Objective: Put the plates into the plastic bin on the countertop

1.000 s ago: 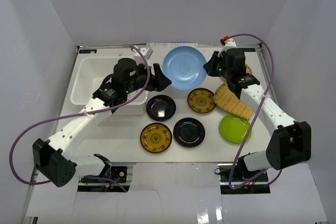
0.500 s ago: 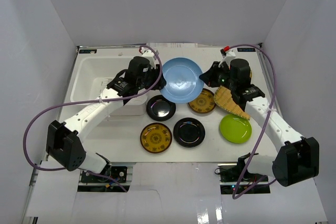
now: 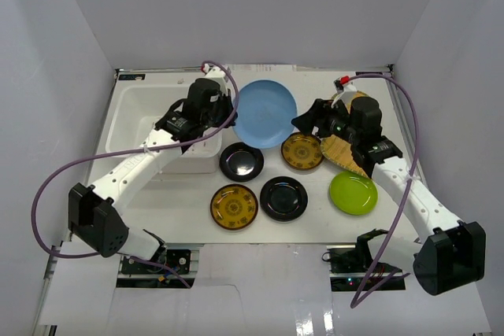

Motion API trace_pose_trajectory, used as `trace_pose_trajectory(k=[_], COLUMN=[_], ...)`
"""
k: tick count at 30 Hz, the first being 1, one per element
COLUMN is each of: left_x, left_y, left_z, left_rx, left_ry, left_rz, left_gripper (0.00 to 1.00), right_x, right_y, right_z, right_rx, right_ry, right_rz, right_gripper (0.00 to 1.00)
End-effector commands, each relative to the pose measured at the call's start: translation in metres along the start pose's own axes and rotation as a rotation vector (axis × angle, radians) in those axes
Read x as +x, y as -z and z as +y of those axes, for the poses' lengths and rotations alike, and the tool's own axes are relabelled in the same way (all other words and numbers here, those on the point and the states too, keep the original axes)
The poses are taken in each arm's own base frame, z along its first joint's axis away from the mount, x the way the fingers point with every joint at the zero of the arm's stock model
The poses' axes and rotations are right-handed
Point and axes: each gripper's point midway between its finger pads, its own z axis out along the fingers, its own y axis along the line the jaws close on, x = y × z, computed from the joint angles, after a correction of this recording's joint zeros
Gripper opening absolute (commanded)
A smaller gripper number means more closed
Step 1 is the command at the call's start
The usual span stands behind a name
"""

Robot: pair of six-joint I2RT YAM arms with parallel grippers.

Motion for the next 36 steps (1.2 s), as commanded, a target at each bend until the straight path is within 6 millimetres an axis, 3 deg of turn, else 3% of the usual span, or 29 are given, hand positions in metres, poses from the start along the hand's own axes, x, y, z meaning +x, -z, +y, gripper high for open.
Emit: trace_pose_trajectory(k=[1,2,3,5,6,8,11,16,19,25,28,29,30,32,33,34,35,36], left_x=[-0.055,-0.062,-0.073,-0.084,-0.084,-0.089,-0.076,-0.029,-0.002,0.028,0.047,0.053,0.055,0.053,0.052,0.049,0.048,0.044], left_y=[0.026,0.035,0.042,0.062,0.069,0.087,0.101,0.099,0.090,0.089,0.079,0.072,0.068,0.060,0.055,0.053,0.051,0.050], left_z=[0.028,0.039,0.075,0.094,0.126,0.159,0.208,0.265,0.267,0.266,0.273,0.278,0.280,0.277,0.279,0.280,0.280,0.281], left_rx=[-0.046,-0.042,-0.092,-0.065,-0.124,-0.196,-0.315,-0.528,-0.530,-0.541,-0.560,-0.566,-0.569,-0.532,-0.530,-0.523,-0.520,-0.518], left_ry=[0.109,0.153,0.222,0.317,0.367,0.427,0.504,0.546,0.568,0.565,0.566,0.572,0.575,0.581,0.584,0.580,0.577,0.574], left_rz=[-0.139,-0.161,-0.196,-0.239,-0.262,-0.316,-0.336,-0.276,-0.210,-0.159,-0.090,-0.063,-0.053,-0.040,-0.031,-0.033,-0.032,-0.037], left_gripper=[0.00,0.00,0.00,0.00,0.00,0.00,0.00,0.00,0.00,0.00,0.00,0.00,0.00,0.12,0.24,0.32,0.42,0.62], right_x=[-0.009,-0.009,-0.002,0.001,0.009,0.013,0.021,0.030,0.034,0.043,0.051,0.062,0.057,0.073,0.065,0.081,0.082,0.077], right_y=[0.012,0.017,0.019,0.024,0.025,0.028,0.029,0.027,0.025,0.015,0.003,-0.005,-0.010,-0.023,-0.028,-0.035,-0.038,-0.042], right_z=[0.020,0.022,0.020,0.021,0.019,0.018,0.013,0.012,0.014,0.026,0.039,0.047,0.057,0.077,0.087,0.101,0.109,0.122], right_rx=[-0.079,-0.082,-0.080,-0.085,-0.083,-0.082,-0.067,-0.075,-0.077,-0.102,-0.133,-0.154,-0.176,-0.212,-0.218,-0.245,-0.259,-0.282], right_ry=[0.027,0.030,0.031,0.034,0.029,0.034,0.038,0.037,0.049,0.078,0.093,0.100,0.112,0.137,0.151,0.167,0.179,0.199], right_rz=[-0.050,-0.056,-0.047,-0.052,-0.039,-0.038,-0.031,-0.008,0.001,0.041,0.072,0.111,0.110,0.162,0.146,0.187,0.192,0.177], right_gripper=[0.75,0.79,0.79,0.79,0.80,0.79,0.79,0.78,0.77,0.77,0.79,0.81,0.82,0.86,0.89,0.91,0.92,0.93])
